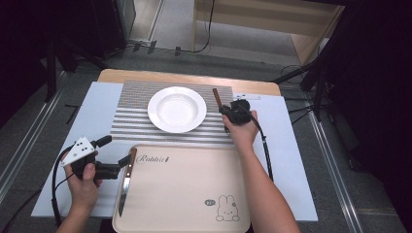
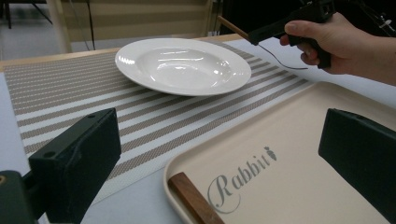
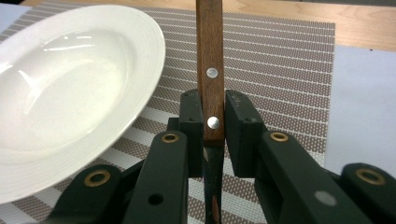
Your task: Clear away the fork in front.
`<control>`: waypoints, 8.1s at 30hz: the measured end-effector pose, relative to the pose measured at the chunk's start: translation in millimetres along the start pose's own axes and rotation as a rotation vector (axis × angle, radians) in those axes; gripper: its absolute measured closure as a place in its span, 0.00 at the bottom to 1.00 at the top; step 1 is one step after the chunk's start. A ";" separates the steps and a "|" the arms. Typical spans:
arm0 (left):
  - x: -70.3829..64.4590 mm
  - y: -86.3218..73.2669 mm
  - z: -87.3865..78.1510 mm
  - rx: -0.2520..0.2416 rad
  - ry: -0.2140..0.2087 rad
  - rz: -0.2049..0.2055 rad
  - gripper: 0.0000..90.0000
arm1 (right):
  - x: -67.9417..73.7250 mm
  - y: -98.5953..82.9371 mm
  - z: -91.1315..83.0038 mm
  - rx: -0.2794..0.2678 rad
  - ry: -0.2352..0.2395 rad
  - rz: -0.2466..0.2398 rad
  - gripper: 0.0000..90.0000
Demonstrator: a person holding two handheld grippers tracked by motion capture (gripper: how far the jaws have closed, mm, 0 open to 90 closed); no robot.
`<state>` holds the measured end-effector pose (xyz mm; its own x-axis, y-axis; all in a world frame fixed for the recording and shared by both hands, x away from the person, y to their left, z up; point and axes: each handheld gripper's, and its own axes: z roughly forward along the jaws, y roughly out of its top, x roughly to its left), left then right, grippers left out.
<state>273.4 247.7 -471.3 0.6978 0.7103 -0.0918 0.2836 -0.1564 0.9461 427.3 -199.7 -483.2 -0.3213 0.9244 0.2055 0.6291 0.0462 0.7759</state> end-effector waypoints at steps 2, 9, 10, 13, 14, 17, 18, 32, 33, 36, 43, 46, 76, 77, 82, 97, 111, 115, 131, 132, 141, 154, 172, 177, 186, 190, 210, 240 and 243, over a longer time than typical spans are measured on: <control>-1.3 2.3 4.4 0.008 -0.005 0.004 0.00 | 1.9 0.0 -1.8 -0.009 0.001 -0.005 0.85; -1.4 7.2 15.9 0.017 -0.014 0.000 0.00 | 6.4 -1.1 -8.1 -0.033 0.037 -0.009 0.85; -1.8 8.0 17.3 0.016 -0.015 -0.002 0.00 | 6.8 -1.6 -9.2 -0.037 0.044 -0.011 0.85; -2.7 11.2 21.5 0.021 -0.021 0.001 0.00 | 8.1 -3.3 -12.0 -0.045 0.052 -0.011 0.85; -3.4 12.4 23.1 0.017 -0.025 -0.001 0.00 | 8.4 -3.9 -13.0 -0.047 0.055 -0.012 0.85; -5.4 17.3 27.2 0.017 -0.033 0.005 0.00 | 9.2 -5.2 -16.2 -0.056 0.061 -0.012 0.85; -6.2 19.1 28.7 0.013 -0.036 0.009 0.00 | 9.6 -5.7 -17.5 -0.061 0.063 -0.013 0.85; -12.1 33.6 50.6 0.023 -0.061 0.029 0.00 | 8.9 -12.6 -33.7 -0.099 0.098 -0.022 0.85; -12.7 34.1 52.5 0.024 -0.064 0.028 0.00 | 8.8 -13.2 -34.5 -0.099 0.102 -0.023 0.85; -13.8 35.6 57.3 0.026 -0.074 0.026 0.00 | 9.4 -15.0 -36.0 -0.106 0.110 -0.028 0.85; -19.3 39.2 70.8 0.035 -0.096 0.034 0.00 | 13.3 -18.6 -40.3 -0.117 0.126 -0.042 0.85; -20.9 40.9 75.2 0.032 -0.105 0.036 0.00 | 14.7 -20.1 -41.7 -0.122 0.133 -0.048 0.85; -39.4 55.4 115.3 0.039 -0.150 -0.010 0.04 | 43.2 -37.4 -56.8 -0.179 0.240 -0.098 0.85; -40.8 55.9 117.5 0.041 -0.151 -0.013 0.04 | 43.5 -38.0 -57.0 -0.183 0.243 -0.106 0.85; -43.8 58.4 126.4 0.035 -0.175 -0.062 0.06 | 46.5 -41.1 -59.0 -0.193 0.260 -0.115 0.85; -51.9 65.9 146.9 0.051 -0.196 -0.182 0.36 | 58.5 -46.4 -63.5 -0.221 0.314 -0.151 0.85; -58.6 74.2 165.8 0.045 -0.205 -0.249 0.49 | 66.3 -51.8 -64.0 -0.237 0.340 -0.177 0.85; -57.8 74.4 167.5 0.045 -0.207 -0.261 0.50 | 66.9 -52.0 -65.4 -0.243 0.348 -0.187 0.85; -58.0 75.4 173.5 0.042 -0.234 -0.326 0.56 | 76.0 -56.2 -64.9 -0.244 0.364 -0.219 0.85; -57.7 75.1 173.9 0.043 -0.241 -0.332 0.57 | 76.4 -56.5 -64.9 -0.242 0.364 -0.223 0.85; -56.2 73.5 176.3 0.047 -0.262 -0.373 0.64 | 80.3 -58.2 -64.7 -0.246 0.364 -0.240 0.85; -49.6 73.5 173.9 0.054 -0.330 -0.426 0.86 | 87.8 -60.4 -63.2 -0.258 0.350 -0.258 0.64; -41.1 68.9 145.2 0.047 -0.383 -0.378 0.87 | 49.4 -74.0 -82.5 -0.265 0.191 -0.199 0.05; -38.6 68.9 136.2 0.036 -0.394 -0.382 0.87 | 38.0 -80.1 -91.9 -0.295 0.175 -0.186 0.00; -34.9 68.4 120.6 0.036 -0.409 -0.364 0.88 | 13.2 -92.7 -106.9 -0.317 0.136 -0.144 0.00; -33.4 67.2 113.2 0.039 -0.409 -0.370 0.88 | 3.0 -99.7 -114.5 -0.327 0.115 -0.124 0.00; -22.2 49.3 86.3 0.053 -0.418 -0.395 0.88 | -39.1 -135.5 -152.1 -0.362 0.027 -0.047 0.00; -19.9 30.4 54.6 0.115 -0.469 -0.472 0.88 | -59.6 -162.4 -194.5 -0.399 -0.033 -0.052 0.00; -19.6 28.8 51.8 0.126 -0.470 -0.475 0.88 | -59.2 -164.6 -196.4 -0.395 -0.043 -0.064 0.00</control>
<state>302.0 193.7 -458.4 0.6820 0.3520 -0.6410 0.6849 0.0001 0.7287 203.7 -336.5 -506.0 -0.3157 0.9399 0.1303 0.2858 -0.0367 0.9576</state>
